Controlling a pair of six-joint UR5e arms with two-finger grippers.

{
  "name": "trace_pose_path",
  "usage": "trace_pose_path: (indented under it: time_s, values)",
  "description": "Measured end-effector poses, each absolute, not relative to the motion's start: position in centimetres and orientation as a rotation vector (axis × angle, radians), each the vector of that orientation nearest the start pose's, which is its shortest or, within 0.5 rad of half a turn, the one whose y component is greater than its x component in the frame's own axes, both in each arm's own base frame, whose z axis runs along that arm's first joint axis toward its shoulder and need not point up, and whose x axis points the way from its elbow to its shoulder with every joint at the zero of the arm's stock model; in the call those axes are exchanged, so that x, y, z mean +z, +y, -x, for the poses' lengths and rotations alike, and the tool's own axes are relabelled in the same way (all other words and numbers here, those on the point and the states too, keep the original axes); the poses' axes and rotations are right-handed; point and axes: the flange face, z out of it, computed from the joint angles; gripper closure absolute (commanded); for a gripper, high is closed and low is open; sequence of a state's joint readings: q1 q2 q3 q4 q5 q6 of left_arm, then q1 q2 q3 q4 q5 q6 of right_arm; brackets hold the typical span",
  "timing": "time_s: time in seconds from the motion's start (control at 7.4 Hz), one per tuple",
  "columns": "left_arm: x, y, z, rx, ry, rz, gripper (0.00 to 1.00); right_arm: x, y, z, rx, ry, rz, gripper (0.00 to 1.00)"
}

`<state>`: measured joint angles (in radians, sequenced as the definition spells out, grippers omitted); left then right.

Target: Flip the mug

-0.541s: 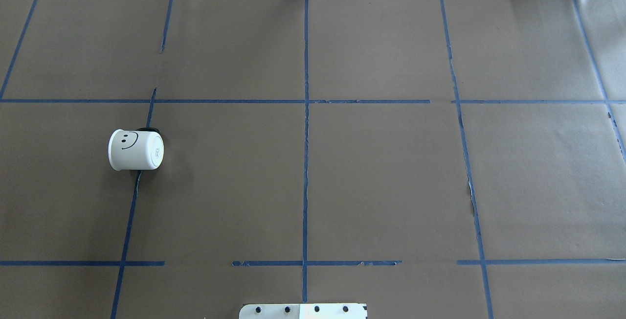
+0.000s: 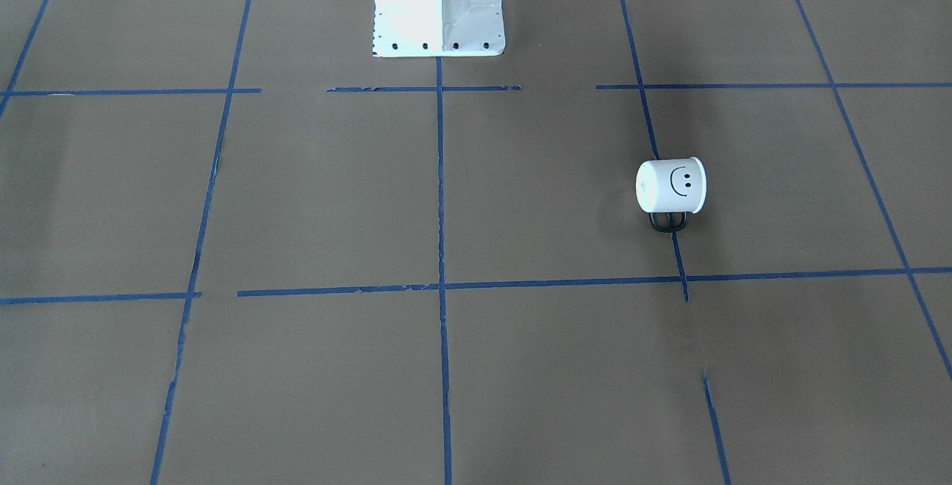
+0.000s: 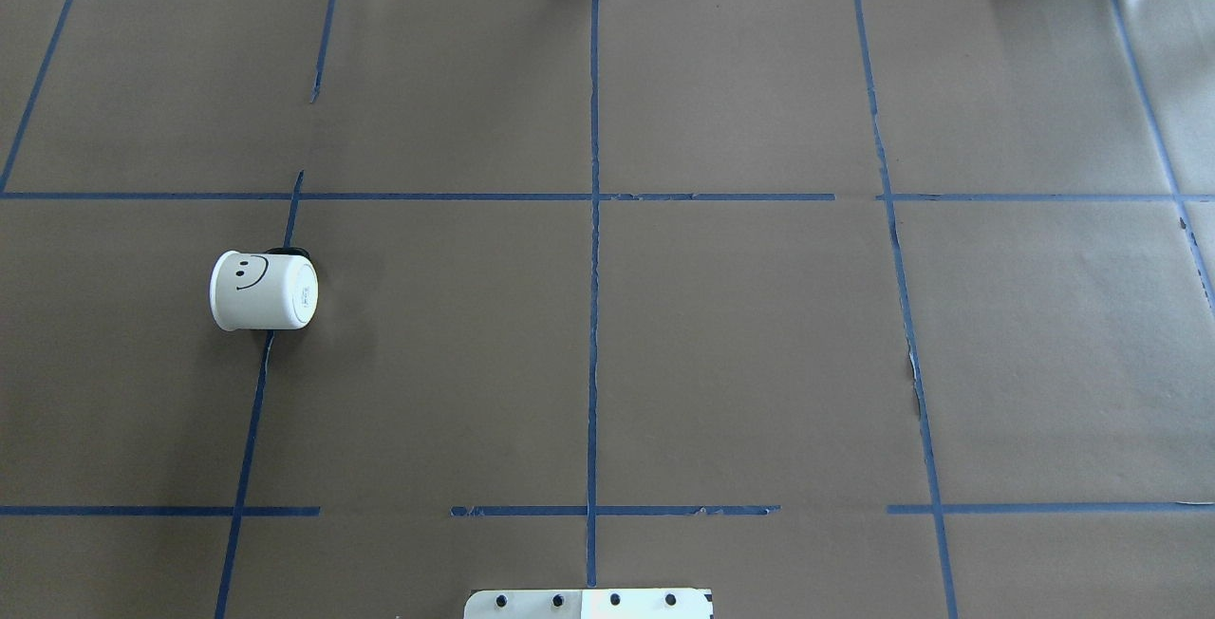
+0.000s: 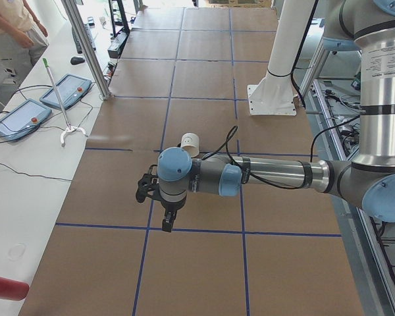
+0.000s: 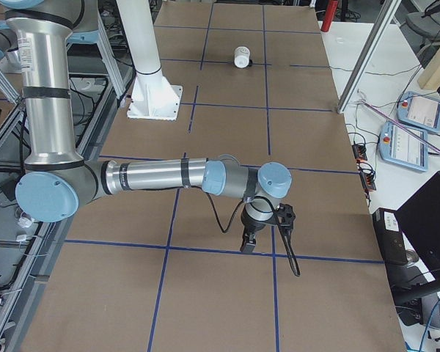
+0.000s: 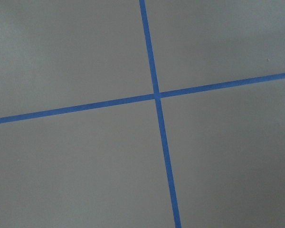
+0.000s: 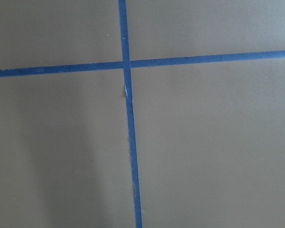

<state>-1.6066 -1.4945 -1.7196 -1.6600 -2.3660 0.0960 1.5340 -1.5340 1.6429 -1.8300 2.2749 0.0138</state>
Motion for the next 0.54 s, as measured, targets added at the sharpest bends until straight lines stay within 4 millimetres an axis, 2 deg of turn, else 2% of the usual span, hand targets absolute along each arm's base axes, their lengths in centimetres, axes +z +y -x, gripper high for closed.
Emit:
trace_pose_path:
  time_s: [0.27, 0.54]
  values:
    - [59.5, -47.7, 7.0, 0.165, 0.815, -0.265, 0.00, 63.5, -49.5, -5.1, 0.031, -0.699, 0.162, 0.00]
    - [58.4, -48.5, 4.3, 0.170, 0.848, -0.254, 0.00, 63.5, -49.5, -5.1, 0.031, -0.699, 0.162, 0.00]
